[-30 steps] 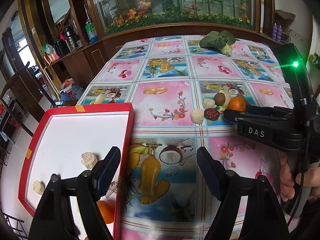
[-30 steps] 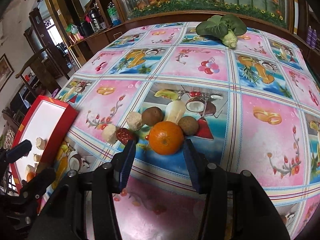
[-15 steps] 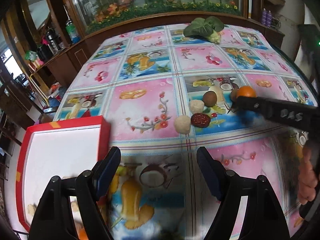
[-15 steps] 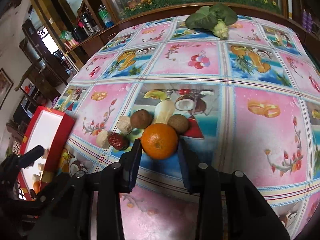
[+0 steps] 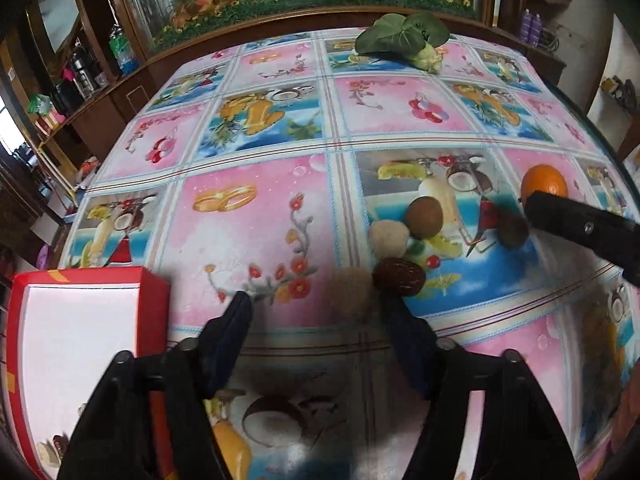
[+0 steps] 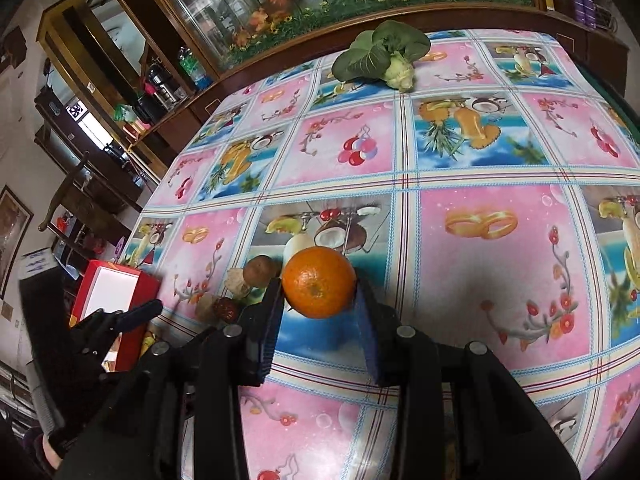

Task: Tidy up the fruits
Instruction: 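Move the right tool onto an orange while the left tool reaches toward a red date, then close the right tool on the orange while the left tool lifts a round beige biscuit, then carry the orange and biscuit into the white tray and open both tools, then grasp a small brown round fruit with the right tool while the left tool grasps a red date, then carry the brown fruit and red date into the white tray and open both tools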

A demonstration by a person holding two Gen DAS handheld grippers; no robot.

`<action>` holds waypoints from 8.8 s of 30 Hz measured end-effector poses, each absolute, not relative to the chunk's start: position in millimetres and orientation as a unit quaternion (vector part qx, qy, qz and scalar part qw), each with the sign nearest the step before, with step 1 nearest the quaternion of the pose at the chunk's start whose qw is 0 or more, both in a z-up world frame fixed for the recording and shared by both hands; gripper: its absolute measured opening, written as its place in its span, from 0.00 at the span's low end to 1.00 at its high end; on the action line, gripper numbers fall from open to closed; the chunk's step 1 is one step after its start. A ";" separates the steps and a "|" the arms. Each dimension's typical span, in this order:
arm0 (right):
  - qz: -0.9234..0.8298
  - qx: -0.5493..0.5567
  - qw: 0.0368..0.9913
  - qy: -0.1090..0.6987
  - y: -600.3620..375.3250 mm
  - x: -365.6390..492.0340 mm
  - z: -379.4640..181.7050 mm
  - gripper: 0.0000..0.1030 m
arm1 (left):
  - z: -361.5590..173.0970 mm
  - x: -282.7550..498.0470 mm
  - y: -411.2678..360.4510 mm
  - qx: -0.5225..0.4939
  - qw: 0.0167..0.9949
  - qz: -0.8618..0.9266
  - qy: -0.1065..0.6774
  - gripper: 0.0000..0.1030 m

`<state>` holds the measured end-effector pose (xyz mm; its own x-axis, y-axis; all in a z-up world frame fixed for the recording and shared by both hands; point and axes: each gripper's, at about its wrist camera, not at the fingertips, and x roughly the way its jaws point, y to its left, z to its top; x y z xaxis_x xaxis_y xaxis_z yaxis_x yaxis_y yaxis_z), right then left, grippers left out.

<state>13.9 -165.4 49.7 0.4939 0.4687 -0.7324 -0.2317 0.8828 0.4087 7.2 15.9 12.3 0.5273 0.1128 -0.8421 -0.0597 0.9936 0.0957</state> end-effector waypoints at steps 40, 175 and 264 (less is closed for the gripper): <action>0.253 0.090 0.890 0.367 -141.0 -18.1 65.8 0.37 | 74.6 -80.3 17.2 0.030 0.928 0.126 0.349 0.21; 0.189 0.056 0.878 0.436 -175.7 25.6 59.3 0.25 | 14.3 11.2 -16.6 0.005 0.888 0.037 0.458 0.27; 0.413 0.078 0.818 0.392 68.7 -66.3 68.5 0.25 | 72.1 -156.0 198.0 -0.028 0.890 0.302 0.340 0.27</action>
<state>-66.3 68.7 68.5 0.3513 0.7377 -0.5765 -0.6149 0.6461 0.4521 -156.0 198.0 72.1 0.5867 0.5190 -0.6216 -0.5565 0.8160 0.1561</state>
